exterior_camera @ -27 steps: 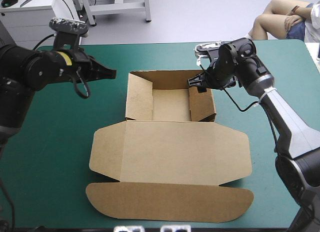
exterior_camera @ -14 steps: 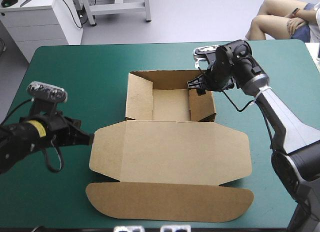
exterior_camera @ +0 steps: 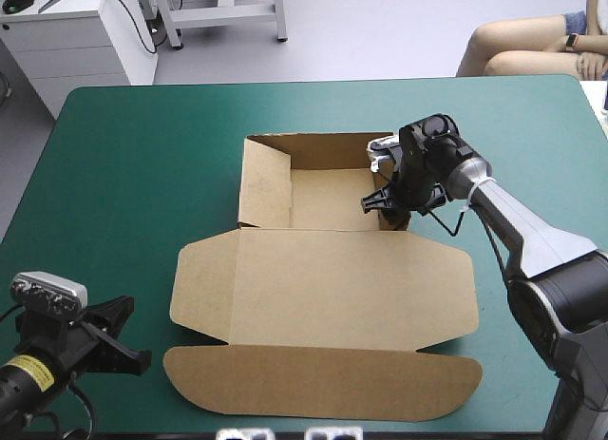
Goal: Fold the box
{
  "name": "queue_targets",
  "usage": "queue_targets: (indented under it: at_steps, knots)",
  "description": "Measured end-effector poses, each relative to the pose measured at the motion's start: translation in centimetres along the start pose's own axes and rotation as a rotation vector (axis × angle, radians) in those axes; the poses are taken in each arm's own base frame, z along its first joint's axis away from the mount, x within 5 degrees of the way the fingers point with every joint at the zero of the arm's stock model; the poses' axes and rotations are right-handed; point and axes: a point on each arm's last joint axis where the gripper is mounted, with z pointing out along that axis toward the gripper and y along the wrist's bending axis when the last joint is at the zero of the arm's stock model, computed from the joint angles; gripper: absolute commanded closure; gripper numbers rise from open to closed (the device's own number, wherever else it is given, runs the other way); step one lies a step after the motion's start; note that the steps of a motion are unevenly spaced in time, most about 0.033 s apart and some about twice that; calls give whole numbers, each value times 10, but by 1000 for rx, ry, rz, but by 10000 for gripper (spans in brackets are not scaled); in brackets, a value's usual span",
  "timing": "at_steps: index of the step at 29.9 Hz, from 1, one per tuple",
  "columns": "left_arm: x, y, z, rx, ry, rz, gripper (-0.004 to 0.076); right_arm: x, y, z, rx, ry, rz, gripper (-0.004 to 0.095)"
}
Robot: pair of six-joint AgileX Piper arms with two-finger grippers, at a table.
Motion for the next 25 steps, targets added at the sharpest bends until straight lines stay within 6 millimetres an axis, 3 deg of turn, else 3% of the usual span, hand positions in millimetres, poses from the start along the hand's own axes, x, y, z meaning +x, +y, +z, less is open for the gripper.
queue_targets:
  at_steps: [5,11,17,20,25]
  knots:
    - [18,1,-9,3,-55,-1,732,-1,3,11,-18,26,-3,904]
    - [25,2,-13,4,-81,-2,732,-9,1,-3,-10,-29,1,928]
    - [27,2,-13,4,-72,-2,732,-19,-15,-51,96,-145,-32,928]
    - [27,1,-13,8,-67,-5,732,-17,-39,-78,126,-212,17,928]
    - [28,1,-13,8,-61,-6,732,-6,-106,-101,191,-248,159,928]
